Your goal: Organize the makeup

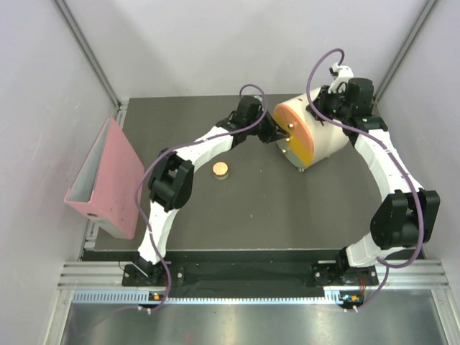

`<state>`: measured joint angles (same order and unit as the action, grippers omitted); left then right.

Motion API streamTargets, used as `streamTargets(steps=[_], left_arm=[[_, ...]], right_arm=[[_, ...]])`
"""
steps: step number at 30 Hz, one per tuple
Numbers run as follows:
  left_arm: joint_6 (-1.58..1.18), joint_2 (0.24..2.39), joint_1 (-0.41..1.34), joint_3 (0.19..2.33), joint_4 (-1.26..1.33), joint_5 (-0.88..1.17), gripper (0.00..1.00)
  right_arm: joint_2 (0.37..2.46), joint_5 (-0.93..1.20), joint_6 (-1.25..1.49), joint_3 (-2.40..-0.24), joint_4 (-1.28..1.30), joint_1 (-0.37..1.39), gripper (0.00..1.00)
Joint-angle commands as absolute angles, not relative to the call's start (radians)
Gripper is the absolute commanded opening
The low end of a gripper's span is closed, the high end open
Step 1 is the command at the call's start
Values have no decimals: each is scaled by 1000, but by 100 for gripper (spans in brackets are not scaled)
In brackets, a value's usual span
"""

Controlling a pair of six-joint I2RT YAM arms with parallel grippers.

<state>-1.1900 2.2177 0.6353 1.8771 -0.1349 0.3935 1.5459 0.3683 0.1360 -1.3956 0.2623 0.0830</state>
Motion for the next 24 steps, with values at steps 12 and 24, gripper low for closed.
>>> streamTargets(steps=[12, 24], left_arm=[[-1036, 2082, 583, 1816, -141, 394, 32], [-1270, 2012, 496, 1457, 219, 607, 48]], right_arm=[[1649, 318, 129, -1301, 597, 87, 6], [1654, 325, 135, -1290, 578, 89, 6]])
